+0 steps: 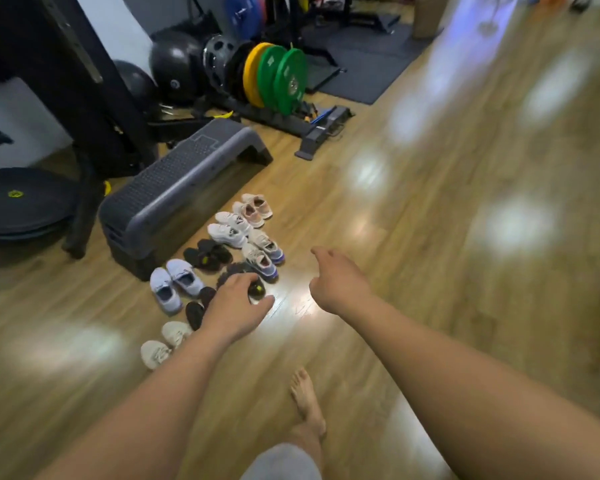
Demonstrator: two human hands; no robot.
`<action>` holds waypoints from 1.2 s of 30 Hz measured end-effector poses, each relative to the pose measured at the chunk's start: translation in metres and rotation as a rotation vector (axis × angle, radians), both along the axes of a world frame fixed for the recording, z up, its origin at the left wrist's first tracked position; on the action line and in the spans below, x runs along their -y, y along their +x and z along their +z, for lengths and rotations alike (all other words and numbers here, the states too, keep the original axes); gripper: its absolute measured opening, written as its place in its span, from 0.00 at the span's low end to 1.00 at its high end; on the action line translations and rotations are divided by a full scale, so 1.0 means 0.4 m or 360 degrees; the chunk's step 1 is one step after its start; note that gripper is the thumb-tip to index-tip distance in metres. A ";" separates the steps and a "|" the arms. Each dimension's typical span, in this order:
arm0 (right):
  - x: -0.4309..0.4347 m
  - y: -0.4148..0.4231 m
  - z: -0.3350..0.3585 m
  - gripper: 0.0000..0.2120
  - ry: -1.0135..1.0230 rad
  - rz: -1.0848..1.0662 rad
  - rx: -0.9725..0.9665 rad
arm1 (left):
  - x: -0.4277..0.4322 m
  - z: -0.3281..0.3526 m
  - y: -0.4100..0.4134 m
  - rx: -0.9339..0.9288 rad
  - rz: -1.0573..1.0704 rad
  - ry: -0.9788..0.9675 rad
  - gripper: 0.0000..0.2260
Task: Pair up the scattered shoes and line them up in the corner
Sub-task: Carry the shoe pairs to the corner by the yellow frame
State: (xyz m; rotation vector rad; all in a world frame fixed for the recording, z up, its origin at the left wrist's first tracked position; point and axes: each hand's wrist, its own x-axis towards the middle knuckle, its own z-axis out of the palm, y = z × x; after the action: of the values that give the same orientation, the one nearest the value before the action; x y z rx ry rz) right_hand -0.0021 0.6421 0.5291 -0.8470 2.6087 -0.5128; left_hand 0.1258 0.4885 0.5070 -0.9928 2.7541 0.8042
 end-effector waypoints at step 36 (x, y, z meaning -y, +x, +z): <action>0.850 -1.438 -0.030 0.23 0.0219 0.0567 0.0096 | 0.614 -0.043 -1.176 0.0161 0.0887 0.0114 0.26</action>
State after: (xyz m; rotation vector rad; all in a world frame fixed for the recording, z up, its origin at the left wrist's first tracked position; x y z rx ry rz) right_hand -0.5774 0.3022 0.5173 -1.1940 2.3331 -0.2522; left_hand -0.3444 0.2431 0.4898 -1.7632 2.3598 0.8732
